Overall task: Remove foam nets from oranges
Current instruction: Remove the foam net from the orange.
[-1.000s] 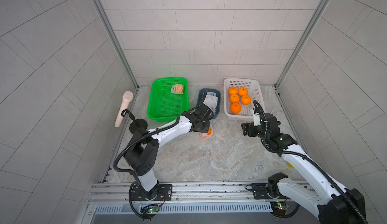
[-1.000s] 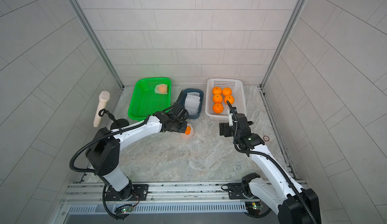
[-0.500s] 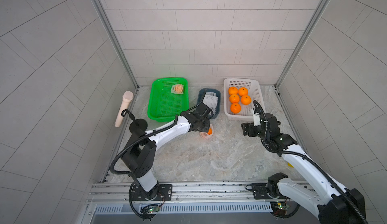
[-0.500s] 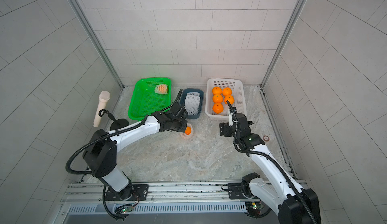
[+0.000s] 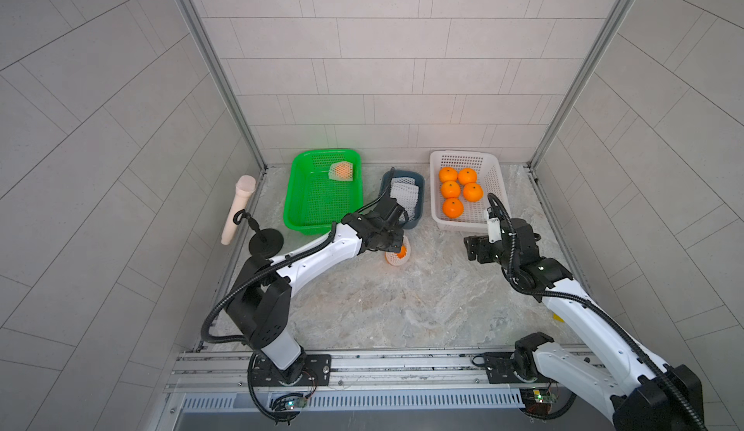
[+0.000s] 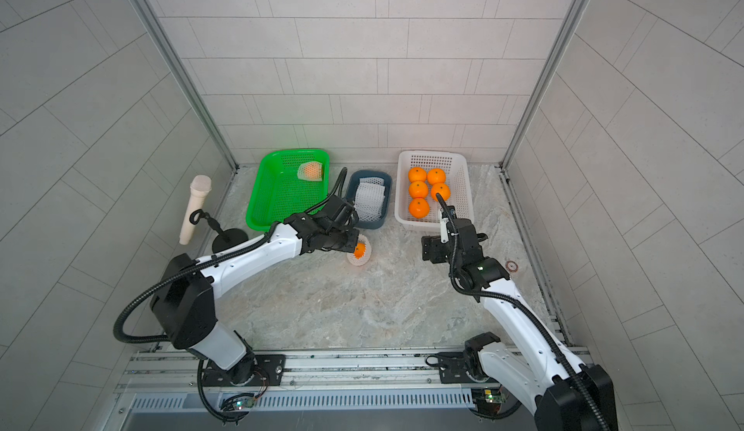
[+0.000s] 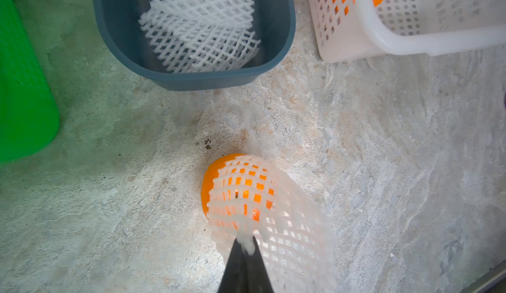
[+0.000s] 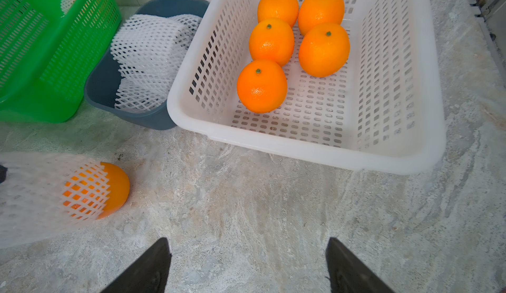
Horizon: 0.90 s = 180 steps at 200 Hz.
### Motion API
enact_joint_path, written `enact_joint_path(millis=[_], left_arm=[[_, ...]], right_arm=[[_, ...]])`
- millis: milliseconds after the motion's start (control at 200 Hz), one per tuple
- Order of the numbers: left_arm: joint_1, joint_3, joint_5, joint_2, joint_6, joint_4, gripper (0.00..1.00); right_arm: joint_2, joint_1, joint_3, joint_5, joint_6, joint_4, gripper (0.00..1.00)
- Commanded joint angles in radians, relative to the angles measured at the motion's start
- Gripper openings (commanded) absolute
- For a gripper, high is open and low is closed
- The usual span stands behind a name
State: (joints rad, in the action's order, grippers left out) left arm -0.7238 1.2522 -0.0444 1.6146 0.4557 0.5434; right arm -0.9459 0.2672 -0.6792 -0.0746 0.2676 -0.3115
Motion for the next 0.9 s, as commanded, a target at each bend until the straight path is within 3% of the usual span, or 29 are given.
enact_joint_path(millis=[0, 470, 625, 896], left_arm=[[0.003, 0.01, 0.015, -0.026, 0.011, 0.008, 0.0], [0.003, 0.17, 0.204, -0.003, -0.036, 0.137, 0.0], [0.003, 0.228, 0.319, 0.023, -0.062, 0.134, 0.0], [0.005, 0.428, 0.476, 0.166, -0.136, 0.215, 0.01]], right_arm=[[0.021, -0.006, 0.015, 0.009, 0.008, -0.011, 0.9], [0.035, -0.006, 0.017, 0.01, 0.008, -0.02, 0.9], [0.039, -0.006, 0.018, 0.01, 0.009, -0.021, 0.9], [0.041, -0.006, 0.017, 0.007, 0.009, -0.023, 0.9]])
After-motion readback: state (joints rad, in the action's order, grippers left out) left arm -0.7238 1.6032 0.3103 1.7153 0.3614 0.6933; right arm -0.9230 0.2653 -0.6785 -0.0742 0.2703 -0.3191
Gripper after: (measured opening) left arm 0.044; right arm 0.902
